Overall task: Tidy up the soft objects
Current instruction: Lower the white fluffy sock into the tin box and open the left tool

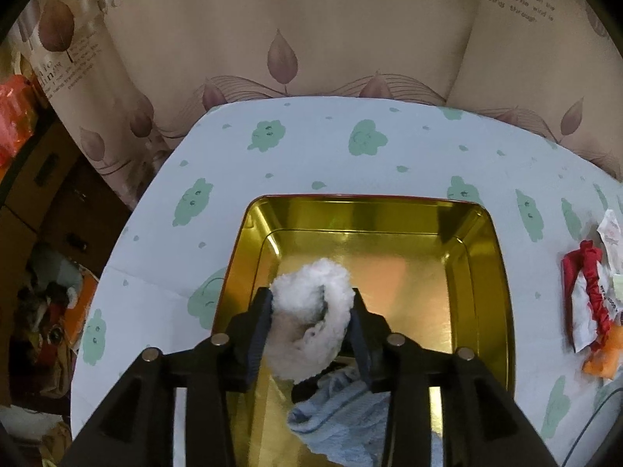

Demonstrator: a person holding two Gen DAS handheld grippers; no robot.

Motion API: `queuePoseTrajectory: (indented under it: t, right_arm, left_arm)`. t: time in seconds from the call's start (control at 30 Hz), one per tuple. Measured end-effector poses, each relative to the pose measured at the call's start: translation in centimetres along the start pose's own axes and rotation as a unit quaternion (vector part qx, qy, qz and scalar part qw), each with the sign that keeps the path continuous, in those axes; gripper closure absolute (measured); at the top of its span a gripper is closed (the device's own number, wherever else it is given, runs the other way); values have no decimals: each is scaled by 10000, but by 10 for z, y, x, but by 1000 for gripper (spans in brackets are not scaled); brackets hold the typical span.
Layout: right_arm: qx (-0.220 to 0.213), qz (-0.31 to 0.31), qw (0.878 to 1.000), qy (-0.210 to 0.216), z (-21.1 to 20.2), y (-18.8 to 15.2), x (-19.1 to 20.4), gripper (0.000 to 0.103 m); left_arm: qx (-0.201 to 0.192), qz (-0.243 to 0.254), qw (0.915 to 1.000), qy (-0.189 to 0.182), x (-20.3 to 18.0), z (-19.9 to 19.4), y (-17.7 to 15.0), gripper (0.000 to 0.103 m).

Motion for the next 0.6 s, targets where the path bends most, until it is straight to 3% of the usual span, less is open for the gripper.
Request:
queuePoseTrajectory:
  t: [0.1,0.3,0.6]
  right_arm:
    - [-2,3,10000,5,0,0,0,77]
    - [-7,-3,10000,1,0,0,0,77]
    - [-11,51,10000,-10,0,0,-3,74]
  left_arm:
    - [-41,41,10000,-73,0,-1,0,50]
    - [-50,41,9999,-127,1,-5,-1,49]
    - [-518,-47,9986,-4,8,-40,-23,49]
Point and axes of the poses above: each gripper's, at about its wrist camera, not at the fingertips, and z roughly the way its jaws point, x to its left, y to its top, the point moved 1 cm from there along z, roughly the way its jaws point, and after that the axes turned 11 degrees about y, right-handed, at the moved point
